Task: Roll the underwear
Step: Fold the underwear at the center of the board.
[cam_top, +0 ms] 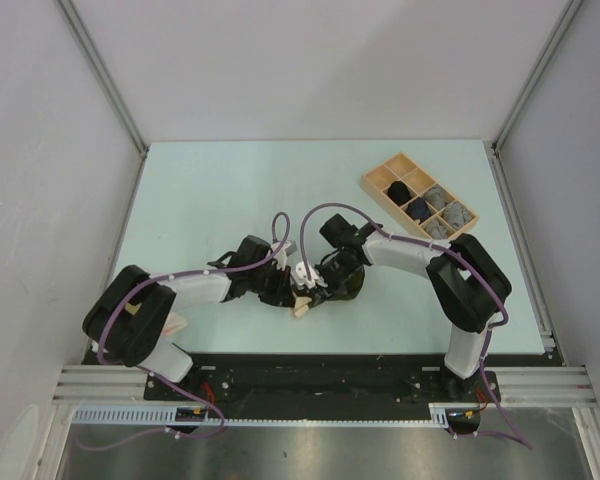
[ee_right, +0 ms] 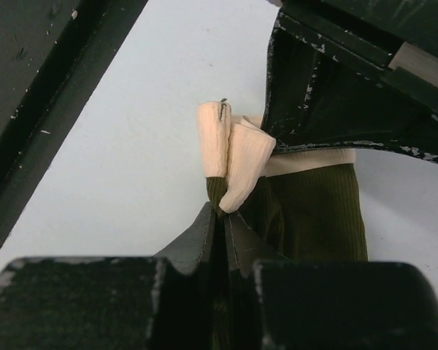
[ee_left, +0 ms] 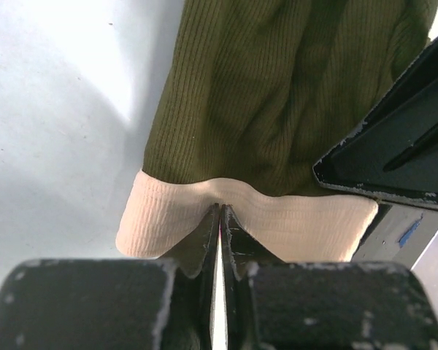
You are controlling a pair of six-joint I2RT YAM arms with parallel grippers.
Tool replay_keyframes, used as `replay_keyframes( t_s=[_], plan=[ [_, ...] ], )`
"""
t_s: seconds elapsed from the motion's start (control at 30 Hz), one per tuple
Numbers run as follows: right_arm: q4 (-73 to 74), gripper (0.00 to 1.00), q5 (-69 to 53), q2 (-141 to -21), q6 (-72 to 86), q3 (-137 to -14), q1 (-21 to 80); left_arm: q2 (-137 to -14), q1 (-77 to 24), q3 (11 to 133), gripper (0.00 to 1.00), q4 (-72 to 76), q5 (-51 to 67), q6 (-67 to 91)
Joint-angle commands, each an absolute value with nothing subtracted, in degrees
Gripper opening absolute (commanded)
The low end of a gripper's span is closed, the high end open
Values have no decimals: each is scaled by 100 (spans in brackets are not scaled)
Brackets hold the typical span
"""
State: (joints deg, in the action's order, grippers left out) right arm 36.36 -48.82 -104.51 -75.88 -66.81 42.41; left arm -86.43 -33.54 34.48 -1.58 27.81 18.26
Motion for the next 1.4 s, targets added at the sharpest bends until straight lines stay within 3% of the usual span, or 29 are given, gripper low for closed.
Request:
replay_keyframes(
  t_s=[0.0, 0.77, 1.07, 1.37],
  plan=[
    [3489, 0, -5124, -10354, -7155, -6987, 4210, -8780, -3428, 3366, 7, -114, 2575, 1907],
    [1881, 7, -3920, -11004, -5475, -7251, 4280, -8807, -3419, 3358, 6, -26, 2558, 1925],
    [1899, 6, -3534, -11145, -5756, -7137, 4438, -7200, -3059, 3138, 27, -360, 2075, 2241],
    [1872, 6, -3463, -11188, -5844, -7102, 4491, -5662, -2523, 2558, 36, -651, 1741, 2742]
  ],
)
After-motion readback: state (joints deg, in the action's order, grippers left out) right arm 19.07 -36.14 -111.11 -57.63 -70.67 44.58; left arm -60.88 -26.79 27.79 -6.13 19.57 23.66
